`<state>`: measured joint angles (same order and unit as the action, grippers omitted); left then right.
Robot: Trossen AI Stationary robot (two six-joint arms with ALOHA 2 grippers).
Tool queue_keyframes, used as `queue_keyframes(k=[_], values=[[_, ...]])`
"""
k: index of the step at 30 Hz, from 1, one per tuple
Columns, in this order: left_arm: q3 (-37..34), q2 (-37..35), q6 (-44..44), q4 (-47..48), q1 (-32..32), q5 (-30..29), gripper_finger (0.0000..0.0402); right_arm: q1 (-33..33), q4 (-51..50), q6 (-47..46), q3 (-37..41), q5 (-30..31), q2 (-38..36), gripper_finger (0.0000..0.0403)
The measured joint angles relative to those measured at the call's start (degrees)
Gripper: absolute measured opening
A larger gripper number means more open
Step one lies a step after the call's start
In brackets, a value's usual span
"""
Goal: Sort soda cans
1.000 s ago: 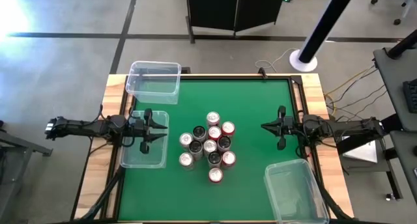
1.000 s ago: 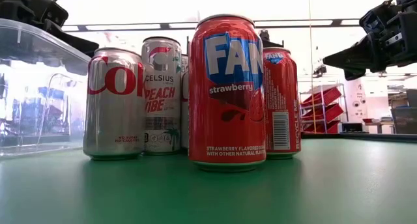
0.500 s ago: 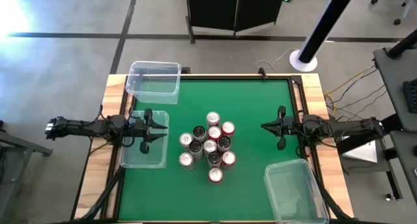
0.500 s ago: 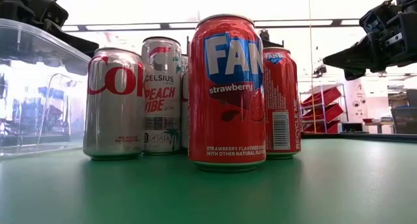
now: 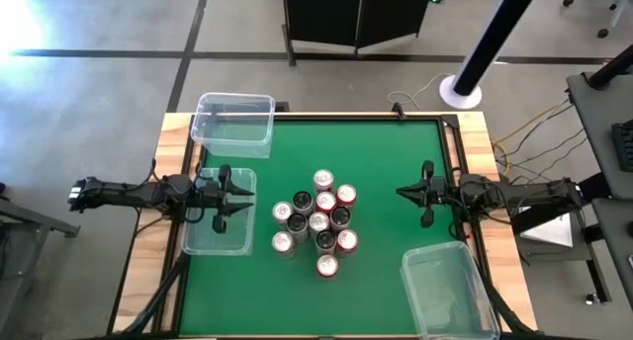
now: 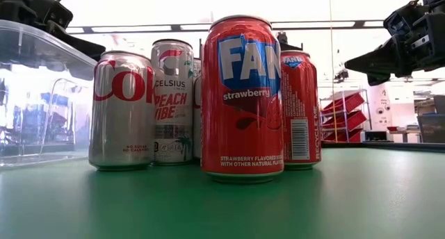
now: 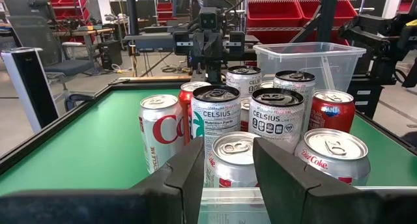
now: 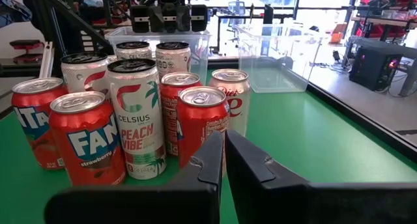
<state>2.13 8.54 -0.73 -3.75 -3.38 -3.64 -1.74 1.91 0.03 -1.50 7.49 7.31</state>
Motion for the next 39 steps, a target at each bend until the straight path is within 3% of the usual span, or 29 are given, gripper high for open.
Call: queue_keyframes(k=[8,26,32,39], values=[[0.0,0.0,0.0,-0.01,0.01,0.0,0.0116,0.0,0.06,0.0,0.0,0.0,-0.02,0.0013],[-0.01,0.0,0.0,-0.02,0.0,0.0,0.0117,0.0,12.03,-6.51,-0.17,0.04,0.11,0.0013],[-0.02,0.0,0.0,0.0,0.0,0.02,0.0117,0.0,10.44,-6.9,-6.05,0.04,2.68,0.0013],[0.0,0.14,0.27,-4.53,0.0,-0.18,0.0117,0.0,2.29,-6.41,-16.42,0.07,11.29,0.0013]])
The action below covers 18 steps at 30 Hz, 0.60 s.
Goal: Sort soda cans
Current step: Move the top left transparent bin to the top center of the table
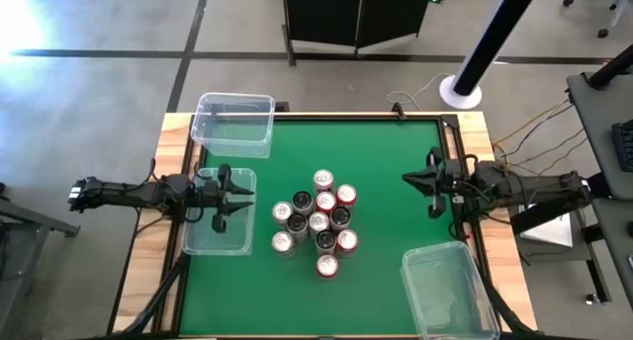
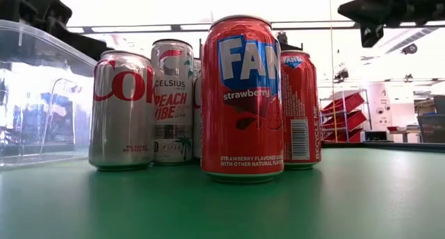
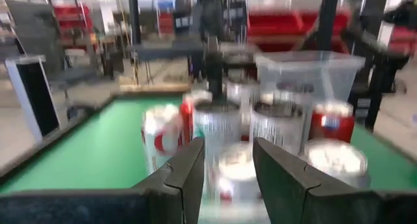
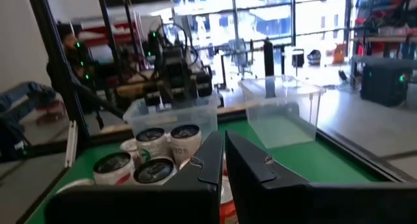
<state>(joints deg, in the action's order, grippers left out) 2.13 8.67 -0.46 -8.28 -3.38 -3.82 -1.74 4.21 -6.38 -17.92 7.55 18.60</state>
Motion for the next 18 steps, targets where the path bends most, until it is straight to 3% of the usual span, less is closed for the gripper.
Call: queue_keyframes(k=[6,13,16,18], values=[[0.0,0.41,11.51,-11.64,0.0,-0.04,0.0117,0.0,-0.98,3.77,-6.49,-0.01,9.48,0.0013],[1.47,1.66,8.77,-17.1,0.14,-5.2,0.0117,0.0,-0.98,5.51,-11.81,-0.02,19.18,0.0043],[6.49,3.8,8.07,-11.07,0.39,-12.11,0.0117,-0.01,-1.03,5.56,-13.34,-0.02,22.9,0.0082],[11.53,5.86,9.71,-4.61,0.72,-22.84,0.0117,-0.02,-0.91,5.54,-14.43,-0.02,25.09,0.0111]])
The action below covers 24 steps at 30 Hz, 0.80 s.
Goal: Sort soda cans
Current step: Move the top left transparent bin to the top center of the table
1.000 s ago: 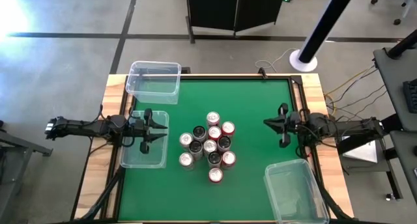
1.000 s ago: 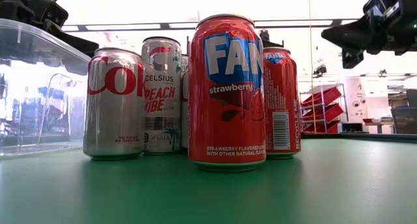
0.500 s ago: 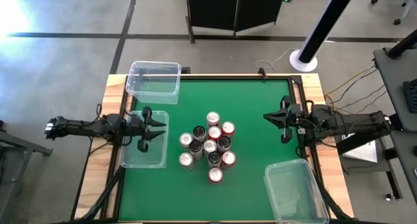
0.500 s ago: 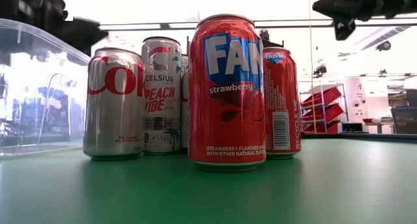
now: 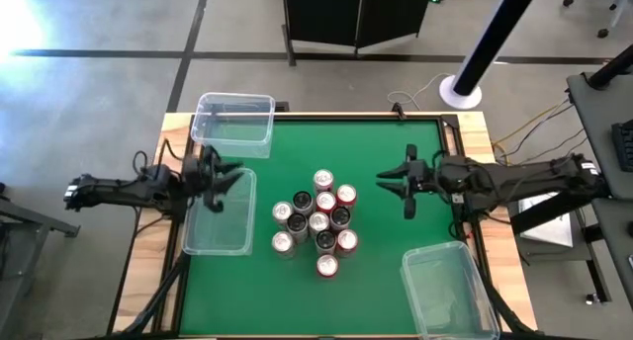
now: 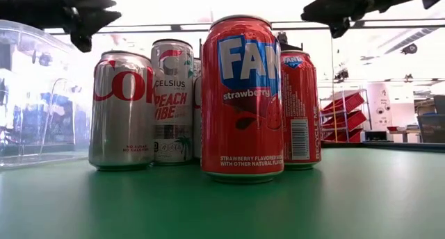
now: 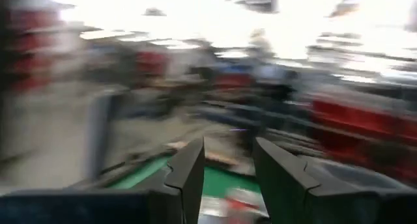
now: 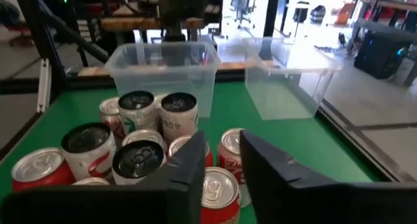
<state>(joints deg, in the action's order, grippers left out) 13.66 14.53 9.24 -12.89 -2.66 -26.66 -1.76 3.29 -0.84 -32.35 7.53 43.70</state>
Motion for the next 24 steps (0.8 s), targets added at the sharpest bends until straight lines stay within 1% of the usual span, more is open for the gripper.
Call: queue_keyframes(k=[1,2,3,5,6,9,12,15,17,20,22,24], values=[[2.93,1.02,0.74,5.32,0.25,-5.0,0.0117,0.0,0.04,0.0,-0.46,0.0,1.02,0.0126],[6.34,2.22,0.7,12.07,0.58,-8.06,0.0117,0.0,0.0,-0.04,-0.85,0.0,2.04,0.014],[9.9,3.56,0.66,18.98,1.04,-9.62,0.0117,0.0,-0.01,-0.26,-1.32,0.0,2.99,0.0152],[16.48,6.7,3.18,30.06,2.37,-10.61,0.0117,-0.14,-0.08,-0.66,-1.95,-0.06,4.51,0.0175],[19.44,8.39,4.87,33.86,3.12,-10.87,0.0117,-0.32,-0.06,-0.68,-2.17,-0.22,5.14,0.0184],[27.56,13.52,10.4,40.41,5.37,-10.96,0.0118,-1.12,0.02,-0.71,-2.24,-0.5,6.62,0.0205],[35.59,19.03,12.56,45.23,7.95,-8.53,0.013,-1.75,-0.07,-1.66,-2.2,-0.51,8.05,0.0215],[43.48,26.11,14.01,52.45,11.44,-5.05,0.0153,-2.2,-0.04,-1.16,-2.2,-0.48,9.12,0.0221],[47.81,31.4,14.55,57.03,14.32,-4.25,0.0173,-2.38,-0.05,-0.05,-2.2,-0.49,9.82,0.0224],[53.24,39.23,17.72,60.77,20.23,-3.77,0.0201,-2.36,-0.03,0.14,-2.2,-0.48,10.41,0.0231],[56.71,44.44,18.89,62.06,24.87,-0.43,0.0215,-2.36,-0.09,-1.14,-2.2,-0.48,10.43,0.0237],[59.78,49.54,19.0,62.11,29.54,4.99,0.0226,-2.37,-0.05,-2.97,-2.2,-0.48,10.41,0.0243]])
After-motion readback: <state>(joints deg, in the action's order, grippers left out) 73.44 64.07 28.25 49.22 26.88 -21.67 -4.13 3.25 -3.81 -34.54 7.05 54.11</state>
